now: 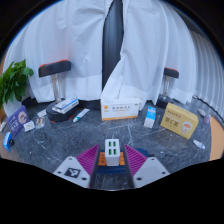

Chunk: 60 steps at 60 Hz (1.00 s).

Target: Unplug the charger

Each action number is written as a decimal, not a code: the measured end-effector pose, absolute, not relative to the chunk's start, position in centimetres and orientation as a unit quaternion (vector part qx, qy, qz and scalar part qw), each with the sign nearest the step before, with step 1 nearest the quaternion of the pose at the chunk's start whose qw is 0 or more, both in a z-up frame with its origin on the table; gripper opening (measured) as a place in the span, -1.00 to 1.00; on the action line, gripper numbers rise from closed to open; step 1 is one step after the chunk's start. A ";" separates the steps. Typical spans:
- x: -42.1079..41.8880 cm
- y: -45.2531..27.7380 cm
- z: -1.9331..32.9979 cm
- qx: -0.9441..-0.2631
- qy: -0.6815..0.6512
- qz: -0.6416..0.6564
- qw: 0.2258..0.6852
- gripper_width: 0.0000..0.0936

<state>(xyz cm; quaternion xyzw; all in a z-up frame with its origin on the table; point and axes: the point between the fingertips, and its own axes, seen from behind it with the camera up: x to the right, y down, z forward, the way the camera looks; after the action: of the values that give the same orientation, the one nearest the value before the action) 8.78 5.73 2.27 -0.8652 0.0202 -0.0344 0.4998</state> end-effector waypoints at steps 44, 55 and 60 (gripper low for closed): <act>22.4 5.1 11.3 -0.837 0.064 0.031 0.543 -0.76; 23.9 4.2 1.9 -0.877 0.072 0.077 0.468 -0.64; 25.0 4.3 0.3 -0.883 0.063 0.069 0.460 -0.57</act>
<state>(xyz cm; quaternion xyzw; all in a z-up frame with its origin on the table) 24.97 4.32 0.28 -0.8829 0.0635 0.0686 0.4602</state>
